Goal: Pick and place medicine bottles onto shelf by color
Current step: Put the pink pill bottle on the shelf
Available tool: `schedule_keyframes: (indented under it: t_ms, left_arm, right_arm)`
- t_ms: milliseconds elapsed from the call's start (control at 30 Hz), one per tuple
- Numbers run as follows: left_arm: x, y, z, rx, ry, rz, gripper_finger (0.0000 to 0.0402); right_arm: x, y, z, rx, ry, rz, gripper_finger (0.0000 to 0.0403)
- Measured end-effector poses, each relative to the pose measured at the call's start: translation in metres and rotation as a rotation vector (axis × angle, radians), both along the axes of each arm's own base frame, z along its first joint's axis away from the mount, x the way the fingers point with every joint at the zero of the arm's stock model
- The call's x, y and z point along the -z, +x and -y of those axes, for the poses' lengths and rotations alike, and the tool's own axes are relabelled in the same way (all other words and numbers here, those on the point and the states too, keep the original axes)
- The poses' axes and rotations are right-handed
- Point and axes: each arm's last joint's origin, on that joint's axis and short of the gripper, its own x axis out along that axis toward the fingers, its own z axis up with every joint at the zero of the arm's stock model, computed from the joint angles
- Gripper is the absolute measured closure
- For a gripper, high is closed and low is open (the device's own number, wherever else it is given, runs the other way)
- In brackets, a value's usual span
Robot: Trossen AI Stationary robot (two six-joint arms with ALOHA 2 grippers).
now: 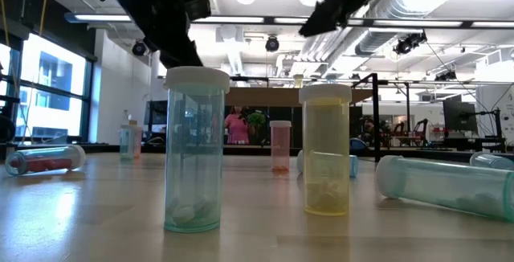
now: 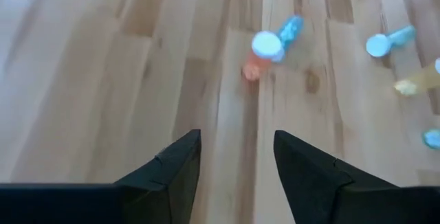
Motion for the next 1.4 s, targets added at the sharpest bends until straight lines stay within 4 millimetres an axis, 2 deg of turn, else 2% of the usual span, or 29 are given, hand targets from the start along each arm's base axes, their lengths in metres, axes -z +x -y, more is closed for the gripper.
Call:
schedule_keyframes:
  t_ms: [200,433,600,833,1100,1400]
  left_arm:
    - [-0.001,0.001,0.002,-0.049,-0.053,0.019,0.0196]
    - [0.006,0.018,0.018,0.052,0.077,0.068,0.0196]
    - [0.019,0.032,0.022,0.064,0.099,0.091,0.0197]
    - [0.048,0.047,0.02,0.048,0.111,0.05,0.0197]
    - [0.071,0.065,0.019,0.054,0.107,0.102,0.0199]
    - [0.081,0.073,0.019,0.051,0.109,0.136,0.0199]
  right_arm:
    - [-0.013,-0.022,-0.011,0.012,0.017,-0.001,0.0237]
    - [-0.022,-0.035,-0.02,0.016,0.036,0.024,0.0237]
    - [-0.023,-0.034,-0.025,-0.007,0.036,0.026,0.0237]
    - [-0.023,-0.033,-0.03,-0.029,0.036,0.027,0.0237]
    - [-0.023,-0.033,-0.03,-0.029,0.038,0.025,0.0237]
    - [-0.023,-0.033,-0.03,-0.028,0.039,0.026,0.0237]
